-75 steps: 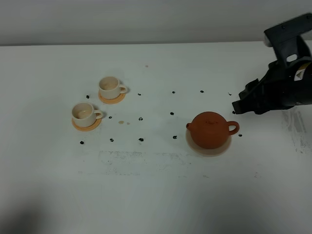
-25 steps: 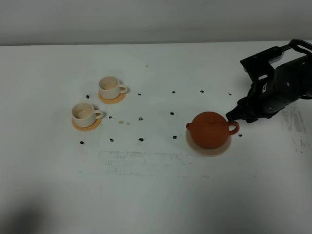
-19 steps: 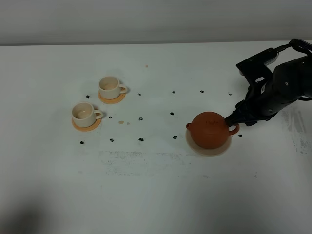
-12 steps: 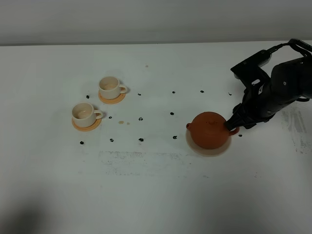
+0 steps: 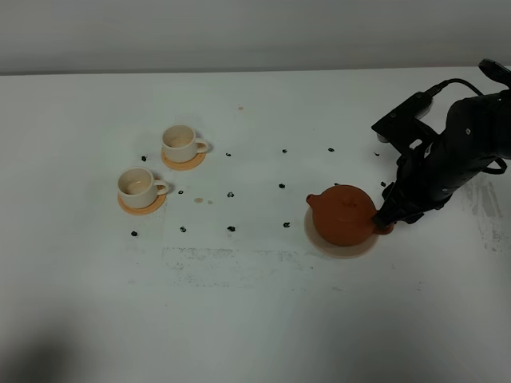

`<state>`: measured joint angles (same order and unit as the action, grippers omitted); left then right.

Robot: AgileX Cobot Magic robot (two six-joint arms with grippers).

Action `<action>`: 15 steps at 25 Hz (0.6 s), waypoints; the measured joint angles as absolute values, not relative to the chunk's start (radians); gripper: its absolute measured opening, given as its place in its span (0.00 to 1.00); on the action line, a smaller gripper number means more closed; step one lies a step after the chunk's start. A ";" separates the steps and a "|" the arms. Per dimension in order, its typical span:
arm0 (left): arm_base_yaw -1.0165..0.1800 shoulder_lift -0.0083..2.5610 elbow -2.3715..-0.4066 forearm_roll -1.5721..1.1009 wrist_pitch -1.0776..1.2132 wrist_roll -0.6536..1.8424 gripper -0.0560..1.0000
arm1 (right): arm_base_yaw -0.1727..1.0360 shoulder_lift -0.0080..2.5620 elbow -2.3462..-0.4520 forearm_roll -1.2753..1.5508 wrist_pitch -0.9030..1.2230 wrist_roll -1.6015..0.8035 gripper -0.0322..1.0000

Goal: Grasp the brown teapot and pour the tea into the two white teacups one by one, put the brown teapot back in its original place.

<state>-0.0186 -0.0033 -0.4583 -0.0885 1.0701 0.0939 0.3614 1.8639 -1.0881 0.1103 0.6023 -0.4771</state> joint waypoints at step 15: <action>-0.019 -0.003 -0.458 -0.088 1.070 0.094 0.46 | 0.368 1.864 -1.088 0.264 0.713 -0.641 0.45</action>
<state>-0.0186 -0.0033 -0.4583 -0.0885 1.0701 0.0939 0.3678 1.8639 -1.0881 0.2637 0.7132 -0.6407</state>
